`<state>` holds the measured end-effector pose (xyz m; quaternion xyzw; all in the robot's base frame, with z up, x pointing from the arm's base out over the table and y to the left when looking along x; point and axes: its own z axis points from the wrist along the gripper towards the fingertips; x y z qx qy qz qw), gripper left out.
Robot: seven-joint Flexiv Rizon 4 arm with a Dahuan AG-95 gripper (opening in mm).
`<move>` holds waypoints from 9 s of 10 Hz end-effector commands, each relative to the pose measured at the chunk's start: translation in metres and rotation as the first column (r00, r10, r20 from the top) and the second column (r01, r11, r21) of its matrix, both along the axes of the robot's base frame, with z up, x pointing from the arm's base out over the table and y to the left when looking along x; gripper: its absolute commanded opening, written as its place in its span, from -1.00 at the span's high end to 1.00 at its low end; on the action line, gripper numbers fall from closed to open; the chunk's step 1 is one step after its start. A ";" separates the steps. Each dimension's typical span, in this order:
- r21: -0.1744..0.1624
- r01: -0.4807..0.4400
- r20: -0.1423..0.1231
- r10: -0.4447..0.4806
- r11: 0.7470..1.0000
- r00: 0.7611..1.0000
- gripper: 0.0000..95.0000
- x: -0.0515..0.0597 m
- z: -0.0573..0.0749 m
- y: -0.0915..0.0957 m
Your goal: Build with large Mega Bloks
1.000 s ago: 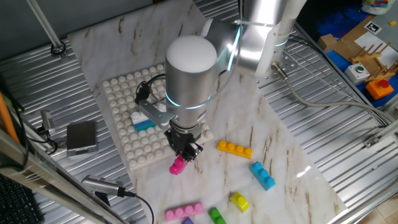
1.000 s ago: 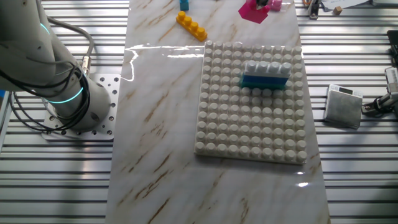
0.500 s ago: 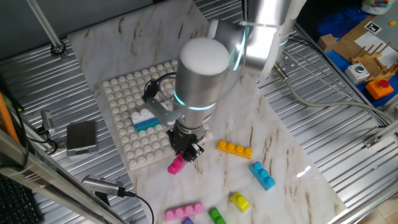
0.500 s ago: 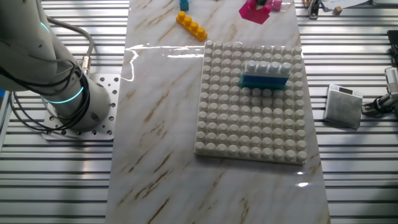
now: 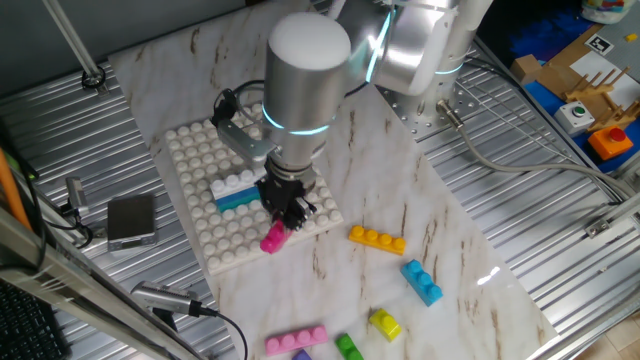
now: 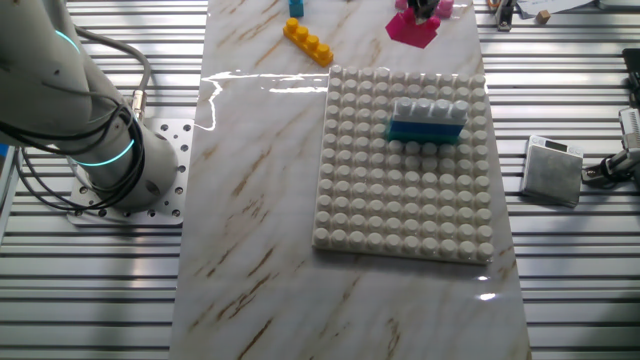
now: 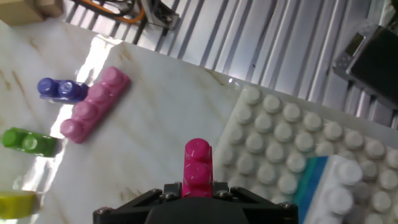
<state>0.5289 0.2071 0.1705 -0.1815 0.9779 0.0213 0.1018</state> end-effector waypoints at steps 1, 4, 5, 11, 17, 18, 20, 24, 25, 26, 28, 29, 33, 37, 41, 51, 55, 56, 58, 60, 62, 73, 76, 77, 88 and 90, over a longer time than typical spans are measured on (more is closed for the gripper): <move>0.002 -0.007 0.009 0.007 1.000 1.000 1.00 0.000 -0.002 -0.007; -0.003 -0.019 0.021 0.019 1.000 1.000 1.00 0.008 -0.014 -0.011; -0.011 -0.029 0.022 0.029 1.000 0.999 1.00 0.010 -0.017 -0.012; -0.016 -0.052 0.045 0.053 0.999 0.998 1.00 0.016 -0.029 -0.016; 0.000 -0.046 0.050 0.046 0.999 0.998 1.00 0.031 -0.031 -0.008; -0.005 -0.048 0.049 0.049 0.999 0.998 1.00 0.033 -0.031 -0.007; -0.014 -0.059 0.050 0.060 0.998 0.997 1.00 0.035 -0.031 -0.006; -0.053 -0.097 0.074 0.101 0.994 0.992 1.00 0.036 -0.037 -0.012; -0.055 -0.106 0.075 0.110 0.993 0.991 1.00 0.035 -0.038 -0.014; -0.053 -0.106 0.073 0.110 0.993 0.991 1.00 0.035 -0.038 -0.015; -0.053 -0.107 0.071 0.111 0.993 0.991 1.00 0.035 -0.038 -0.015; -0.055 -0.116 0.069 0.120 0.992 0.990 1.00 0.035 -0.038 -0.015; -0.017 -0.132 0.026 0.133 0.991 0.991 1.00 0.031 -0.038 -0.017; -0.013 -0.123 -0.042 0.122 0.992 0.992 1.00 0.031 -0.038 -0.017; -0.034 -0.056 -0.087 0.052 0.998 0.995 1.00 0.031 -0.038 -0.017; -0.023 0.010 0.088 -0.008 1.000 0.996 1.00 0.038 -0.020 -0.050; -0.004 0.028 0.099 -0.028 1.000 0.995 1.00 0.041 -0.027 -0.053; 0.001 0.028 0.102 -0.028 1.000 0.994 1.00 0.042 -0.029 -0.054; 0.008 0.033 0.104 -0.033 0.999 0.994 1.00 0.043 -0.031 -0.054; 0.026 0.037 0.113 -0.039 0.999 0.993 1.00 0.045 -0.036 -0.054; 0.025 0.035 0.118 -0.038 0.999 0.992 1.00 0.047 -0.039 -0.053; 0.033 0.028 0.116 -0.032 0.999 0.993 0.20 0.050 -0.046 -0.054; 0.031 0.020 0.113 -0.024 0.999 0.993 0.20 0.049 -0.046 -0.054; 0.024 0.009 0.100 -0.011 1.000 0.995 0.20 0.049 -0.046 -0.054; 0.015 0.081 -0.305 -0.072 0.997 0.949 0.20 0.047 -0.034 -0.063; 0.011 0.147 -0.293 -0.137 0.989 0.946 -0.20 0.046 -0.032 -0.067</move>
